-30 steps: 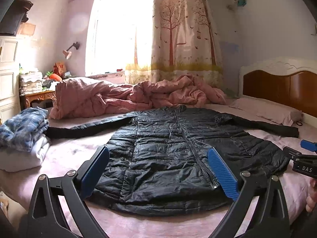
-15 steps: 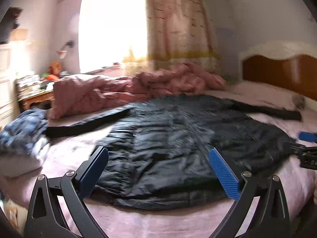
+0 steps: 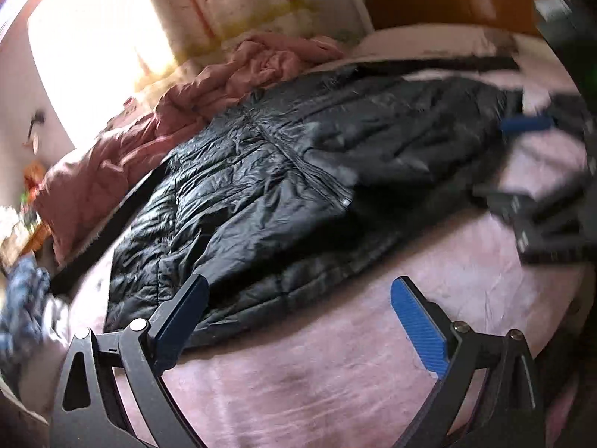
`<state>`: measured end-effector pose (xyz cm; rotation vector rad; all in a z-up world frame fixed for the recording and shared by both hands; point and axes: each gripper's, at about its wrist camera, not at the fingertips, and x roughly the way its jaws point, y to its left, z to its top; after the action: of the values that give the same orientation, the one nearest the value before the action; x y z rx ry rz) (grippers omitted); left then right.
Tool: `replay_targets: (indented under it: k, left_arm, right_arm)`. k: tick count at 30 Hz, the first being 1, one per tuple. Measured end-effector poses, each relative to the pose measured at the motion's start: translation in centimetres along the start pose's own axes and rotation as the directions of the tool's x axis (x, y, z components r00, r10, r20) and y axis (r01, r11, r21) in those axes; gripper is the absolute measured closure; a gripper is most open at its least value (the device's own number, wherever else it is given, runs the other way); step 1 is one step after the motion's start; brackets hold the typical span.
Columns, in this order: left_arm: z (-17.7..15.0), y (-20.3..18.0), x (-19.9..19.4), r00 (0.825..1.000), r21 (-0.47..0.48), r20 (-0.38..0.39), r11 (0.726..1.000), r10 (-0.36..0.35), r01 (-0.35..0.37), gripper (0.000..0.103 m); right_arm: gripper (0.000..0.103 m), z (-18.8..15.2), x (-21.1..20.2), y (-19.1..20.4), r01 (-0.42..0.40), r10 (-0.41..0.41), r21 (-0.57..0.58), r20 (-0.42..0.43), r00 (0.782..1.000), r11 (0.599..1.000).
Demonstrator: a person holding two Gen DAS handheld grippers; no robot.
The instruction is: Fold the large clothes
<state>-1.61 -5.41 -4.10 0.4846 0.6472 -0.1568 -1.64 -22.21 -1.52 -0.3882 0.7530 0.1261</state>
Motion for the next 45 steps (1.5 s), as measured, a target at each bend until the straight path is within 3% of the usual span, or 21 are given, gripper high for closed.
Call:
replay_targets:
  k: [4,7,9,12,13,15,16,17,18,19,21,23,27,30,31,33,35,36,38,42,45]
  left_arm:
    - [0.3,0.5,0.9,0.996,-0.055,-0.016,0.995,0.086,-0.086,0.005]
    - [0.7,2.6,1.6,0.956,-0.085,-0.003,0.952,0.293,-0.293,0.006]
    - [0.5,5.3,2.4,0.937,-0.130,-0.022,0.928,0.350,-0.350,0.006]
    - [-0.4,8.3,4.1,0.926,-0.171,-0.079,0.910,0.369,-0.377,0.011]
    - [-0.8,9.1,4.7,0.924,-0.178,-0.102,0.907,0.369,-0.382,0.016]
    - [-1.5,10.3,5.6,0.928,-0.220,-0.155,0.904,0.340,-0.367,0.031]
    - [-1.8,10.7,5.9,0.932,-0.247,-0.169,0.902,0.321,-0.355,0.050]
    - [-2.0,11.2,5.9,0.934,-0.274,-0.176,0.896,0.312,-0.350,0.086]
    - [-2.2,11.7,5.8,0.934,-0.306,-0.173,0.885,0.312,-0.351,0.095]
    - [-2.3,11.7,5.4,0.942,-0.334,-0.149,0.881,0.302,-0.335,0.096]
    - [-2.2,11.9,3.8,0.946,-0.382,-0.092,0.866,0.312,-0.323,0.097]
    - [-1.7,11.7,1.6,0.943,-0.404,-0.039,0.858,0.330,-0.317,0.097]
    - [-1.5,11.1,-3.1,0.941,-0.425,0.026,0.856,0.338,-0.295,0.097]
    - [-1.3,11.3,-6.9,0.952,-0.421,0.054,0.872,0.301,-0.252,0.097]
    - [-1.2,11.3,-7.7,0.958,-0.408,0.041,0.880,0.284,-0.243,0.097]
    - [-1.0,11.3,-8.5,0.966,-0.355,-0.023,0.901,0.257,-0.248,0.097]
    - [-0.8,11.9,-7.6,0.974,-0.333,-0.088,0.915,0.210,-0.227,0.095]
    - [-0.6,12.3,-6.8,0.977,-0.339,-0.113,0.917,0.182,-0.210,0.093]
    - [-0.2,12.9,-5.0,0.978,-0.360,-0.142,0.912,0.153,-0.194,0.091]
    - [1.0,14.9,-0.8,0.975,-0.420,-0.201,0.891,0.093,-0.171,0.091]
    - [2.3,15.4,2.0,0.971,-0.406,-0.229,0.899,0.076,-0.166,0.091]
  right_arm:
    - [0.020,0.6,0.7,-0.7,0.113,-0.113,0.031,0.005,0.994,0.993]
    - [0.020,1.1,1.5,-1.7,0.202,-0.203,0.044,0.020,0.979,0.978]
    - [0.020,1.4,2.0,-2.5,0.273,-0.275,0.057,0.025,0.961,0.960]
    - [0.028,1.6,2.1,-4.6,0.431,-0.438,0.128,0.027,0.899,0.893]
    - [0.032,1.6,2.1,-5.1,0.432,-0.441,0.143,0.035,0.897,0.891]
    - [0.045,1.9,2.2,-5.7,0.407,-0.417,0.161,0.030,0.909,0.899]
    - [0.059,1.9,2.6,-6.1,0.403,-0.410,0.165,0.012,0.912,0.900]
    - [0.075,1.9,2.9,-6.4,0.400,-0.405,0.166,-0.008,0.914,0.901]
    - [0.082,1.8,3.3,-6.7,0.397,-0.398,0.173,-0.034,0.917,0.901]
    - [0.092,1.7,3.5,-7.2,0.397,-0.394,0.191,-0.054,0.918,0.898]
    - [0.096,1.6,3.2,-7.9,0.379,-0.377,0.238,-0.055,0.925,0.895]
    - [0.098,1.5,1.7,-8.7,0.362,-0.375,0.299,-0.014,0.927,0.883]
    - [0.099,0.9,-2.2,-9.3,0.370,-0.418,0.363,0.060,0.907,0.855]
    - [0.099,0.6,-5.6,-10.7,0.310,-0.377,0.435,0.073,0.923,0.845]
    - [0.099,0.5,-7.1,-11.1,0.285,-0.358,0.452,0.083,0.930,0.845]
    - [0.099,0.8,-9.2,-10.8,0.309,-0.378,0.412,0.094,0.921,0.857]
    - [0.099,1.1,-10.3,-9.8,0.340,-0.394,0.334,0.107,0.913,0.879]
    - [0.099,1.4,-10.3,-9.6,0.324,-0.374,0.320,0.106,0.921,0.890]
    - [0.099,2.3,-9.4,-9.9,0.285,-0.327,0.326,0.080,0.942,0.901]
    - [0.099,4.3,-4.9,-10.6,0.274,-0.290,0.367,-0.010,0.957,0.889]
    - [0.099,5.2,-1.6,-11.1,0.240,-0.233,0.354,-0.064,0.970,0.904]
